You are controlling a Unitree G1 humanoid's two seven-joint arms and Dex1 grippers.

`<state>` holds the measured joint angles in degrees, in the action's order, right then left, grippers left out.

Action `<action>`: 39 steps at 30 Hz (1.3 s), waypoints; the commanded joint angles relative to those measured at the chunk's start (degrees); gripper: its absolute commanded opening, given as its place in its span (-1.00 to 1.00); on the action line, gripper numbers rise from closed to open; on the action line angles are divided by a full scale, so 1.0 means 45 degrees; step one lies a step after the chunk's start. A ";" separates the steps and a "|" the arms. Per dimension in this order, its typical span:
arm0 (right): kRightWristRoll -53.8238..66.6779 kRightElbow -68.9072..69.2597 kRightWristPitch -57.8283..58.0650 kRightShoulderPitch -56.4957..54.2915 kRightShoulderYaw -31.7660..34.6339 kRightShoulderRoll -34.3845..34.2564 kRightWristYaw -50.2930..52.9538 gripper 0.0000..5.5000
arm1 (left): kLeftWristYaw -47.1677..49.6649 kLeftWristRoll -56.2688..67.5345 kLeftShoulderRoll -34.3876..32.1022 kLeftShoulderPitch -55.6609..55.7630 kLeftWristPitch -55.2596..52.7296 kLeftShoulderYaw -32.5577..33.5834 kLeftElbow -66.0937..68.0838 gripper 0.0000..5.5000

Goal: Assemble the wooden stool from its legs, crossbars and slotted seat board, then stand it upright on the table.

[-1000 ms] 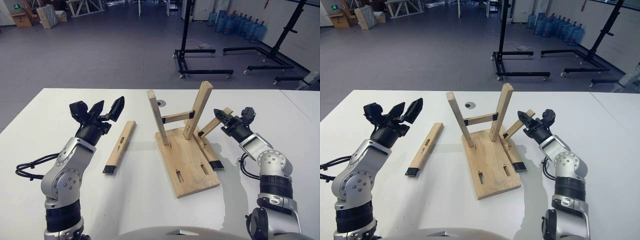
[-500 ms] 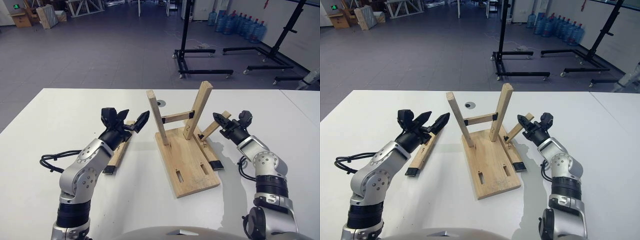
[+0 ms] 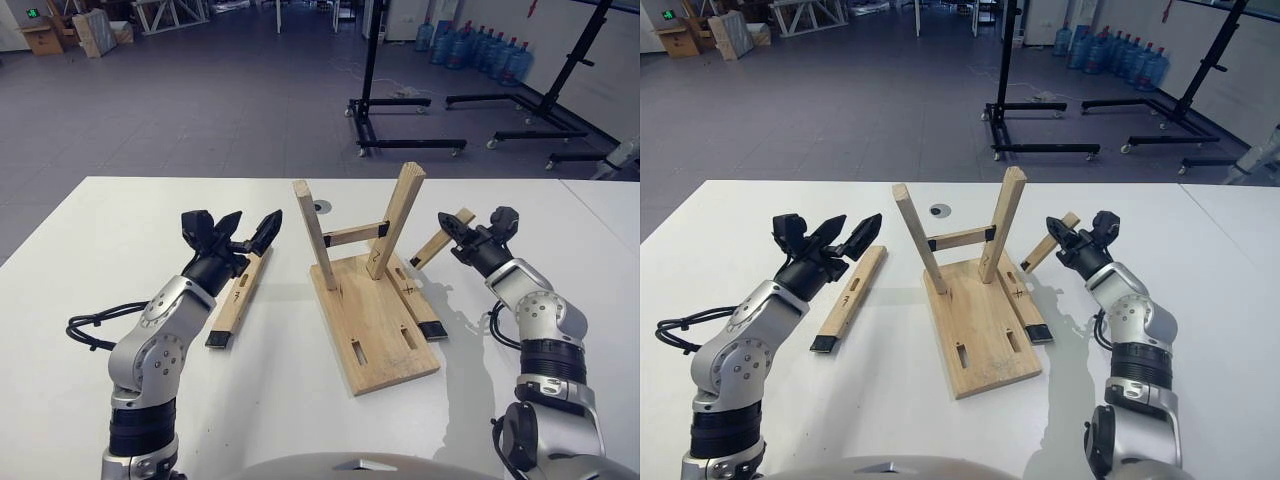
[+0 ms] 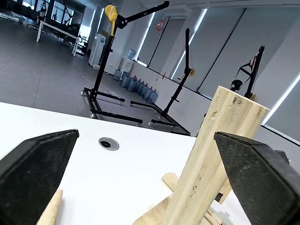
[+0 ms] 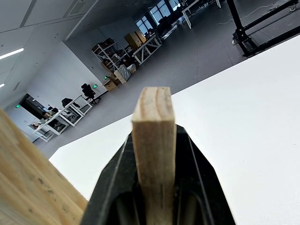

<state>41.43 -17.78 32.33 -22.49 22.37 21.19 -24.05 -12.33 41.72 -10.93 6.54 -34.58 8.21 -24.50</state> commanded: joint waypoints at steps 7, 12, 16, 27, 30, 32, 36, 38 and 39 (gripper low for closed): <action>-0.0174 0.0214 0.0021 -0.0064 -0.0127 -0.0816 0.0079 -0.86 | 0.0021 -0.0015 0.0079 -0.0057 0.0039 0.0010 -0.0035 0.92; -0.0359 0.0201 -0.0069 0.0206 -0.0168 -0.1003 0.0088 -0.86 | 0.0047 -0.0008 0.0059 0.0005 0.0014 0.0046 0.0013 0.92; -0.0434 0.0148 -0.0127 0.0339 -0.0129 -0.1025 0.0080 -0.86 | 0.0054 -0.0023 0.0064 -0.0020 0.0024 0.0043 -0.0002 0.92; -0.1153 0.0059 -0.0614 0.0831 -0.0424 -0.1128 -0.0026 -0.86 | 0.0045 -0.0057 0.0042 -0.0095 -0.0014 -0.0044 -0.0104 0.92; -0.1683 0.0288 -0.1086 0.1202 -0.0959 -0.1184 -0.0158 -0.86 | 0.0032 -0.0078 0.0028 -0.0094 -0.0016 -0.0082 -0.0121 0.92; -0.2147 0.0502 -0.1659 0.1571 -0.1353 -0.1245 -0.0300 -0.86 | 0.0014 -0.0090 0.0006 -0.0084 -0.0001 -0.0078 -0.0100 0.92; -0.3614 0.0486 -0.3757 0.2604 -0.2303 -0.1411 -0.0431 -0.86 | -0.0019 -0.0128 -0.0018 -0.0082 0.0035 -0.0082 -0.0081 0.92; -0.4088 0.0085 -0.4613 0.2907 -0.2544 -0.1450 -0.0438 -0.86 | -0.0039 -0.0149 -0.0019 -0.0098 0.0053 -0.0102 -0.0086 0.92; -0.4285 -0.0141 -0.4994 0.2975 -0.2593 -0.1440 -0.0429 -0.86 | -0.0053 -0.0165 -0.0025 -0.0100 0.0059 -0.0116 -0.0085 0.92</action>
<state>26.04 -13.85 9.66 -13.06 11.89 14.84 -26.84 -12.39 41.79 -10.61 6.41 -34.51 8.03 -24.54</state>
